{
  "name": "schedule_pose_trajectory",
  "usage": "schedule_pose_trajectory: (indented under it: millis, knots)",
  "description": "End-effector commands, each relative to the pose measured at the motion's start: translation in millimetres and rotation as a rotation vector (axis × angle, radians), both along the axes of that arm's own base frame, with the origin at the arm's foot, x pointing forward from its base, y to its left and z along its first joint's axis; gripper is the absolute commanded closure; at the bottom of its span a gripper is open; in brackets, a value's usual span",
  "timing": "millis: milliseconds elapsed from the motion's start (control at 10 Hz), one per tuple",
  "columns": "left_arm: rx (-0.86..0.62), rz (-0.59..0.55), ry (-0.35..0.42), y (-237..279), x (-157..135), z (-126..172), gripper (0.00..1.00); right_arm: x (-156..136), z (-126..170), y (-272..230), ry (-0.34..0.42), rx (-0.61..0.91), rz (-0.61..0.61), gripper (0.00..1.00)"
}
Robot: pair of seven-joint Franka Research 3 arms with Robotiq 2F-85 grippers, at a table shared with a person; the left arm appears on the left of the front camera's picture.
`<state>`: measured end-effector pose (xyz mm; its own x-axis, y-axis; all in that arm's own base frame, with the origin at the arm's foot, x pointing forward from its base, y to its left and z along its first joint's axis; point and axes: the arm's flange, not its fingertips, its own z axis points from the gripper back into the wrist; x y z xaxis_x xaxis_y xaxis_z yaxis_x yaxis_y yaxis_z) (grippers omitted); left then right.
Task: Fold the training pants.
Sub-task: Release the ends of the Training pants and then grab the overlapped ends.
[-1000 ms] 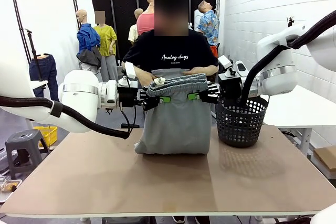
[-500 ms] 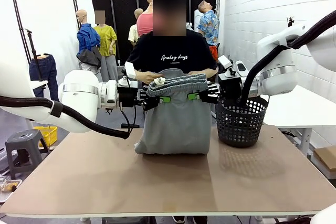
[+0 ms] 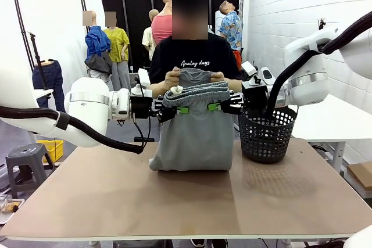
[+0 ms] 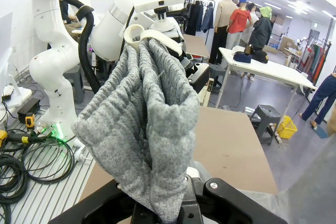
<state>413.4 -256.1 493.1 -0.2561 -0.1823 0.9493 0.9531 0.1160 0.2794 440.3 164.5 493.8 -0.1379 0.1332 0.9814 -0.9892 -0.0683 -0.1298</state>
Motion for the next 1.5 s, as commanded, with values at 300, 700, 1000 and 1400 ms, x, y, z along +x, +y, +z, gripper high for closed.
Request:
schedule_pose_trajectory:
  millis: [300, 700, 1000, 1400]
  knots:
    - [-0.032, 0.009, 0.000, 0.2, -3.8, 1.6, 1.00, 0.0, 0.4, 0.3, -0.009, 0.004, 0.001, 1.00]
    - [-0.032, 0.009, 0.000, 0.2, -3.8, 1.6, 1.00, 0.0, 0.4, 0.3, -0.009, 0.004, 0.001, 1.00]
    - [-0.032, 0.009, 0.000, 0.2, -3.8, 1.6, 1.00, 0.0, 0.4, 0.3, -0.009, 0.004, 0.001, 1.00]
    - [-0.032, 0.009, 0.000, 0.2, -3.8, 1.6, 1.00, 0.0, 0.4, 0.3, -0.009, 0.004, 0.001, 1.00]
